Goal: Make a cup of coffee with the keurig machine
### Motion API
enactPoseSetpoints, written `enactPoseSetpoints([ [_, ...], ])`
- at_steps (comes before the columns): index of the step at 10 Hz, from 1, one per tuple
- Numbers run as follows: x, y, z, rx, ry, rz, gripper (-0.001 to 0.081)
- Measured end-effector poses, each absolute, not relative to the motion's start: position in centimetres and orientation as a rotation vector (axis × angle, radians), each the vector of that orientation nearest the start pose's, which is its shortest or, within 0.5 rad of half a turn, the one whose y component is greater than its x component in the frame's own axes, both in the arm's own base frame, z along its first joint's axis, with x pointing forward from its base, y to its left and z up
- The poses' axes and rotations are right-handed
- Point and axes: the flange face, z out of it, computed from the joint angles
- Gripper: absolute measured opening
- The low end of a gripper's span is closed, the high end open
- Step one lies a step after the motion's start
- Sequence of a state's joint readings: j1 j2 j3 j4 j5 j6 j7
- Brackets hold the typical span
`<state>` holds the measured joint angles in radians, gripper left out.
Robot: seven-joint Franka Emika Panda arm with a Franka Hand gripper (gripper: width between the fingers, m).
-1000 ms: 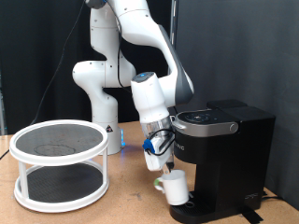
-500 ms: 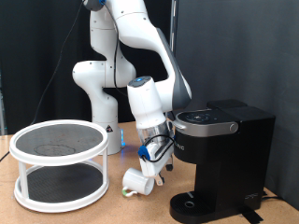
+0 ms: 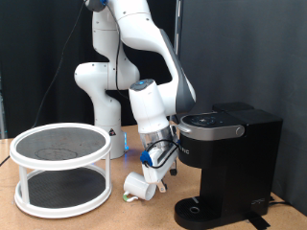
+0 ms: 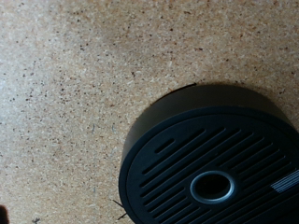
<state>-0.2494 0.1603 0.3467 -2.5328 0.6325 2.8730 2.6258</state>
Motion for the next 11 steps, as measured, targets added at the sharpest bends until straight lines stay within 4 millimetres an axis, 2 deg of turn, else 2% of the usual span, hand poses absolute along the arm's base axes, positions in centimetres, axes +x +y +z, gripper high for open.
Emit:
enactPoseSetpoints([
  [3, 46.6, 1.4, 22.6, -0.068, 2.942, 0.333, 0.0734],
  [6, 44.9, 0.3, 21.7, -0.21, 3.082, 0.349, 0.0734],
  [9, 43.1, -0.6, 22.3, -0.243, 3.183, 0.396, 0.0734],
  [11, 41.9, -1.0, 22.4, -0.263, 3.217, 0.335, 0.0734],
])
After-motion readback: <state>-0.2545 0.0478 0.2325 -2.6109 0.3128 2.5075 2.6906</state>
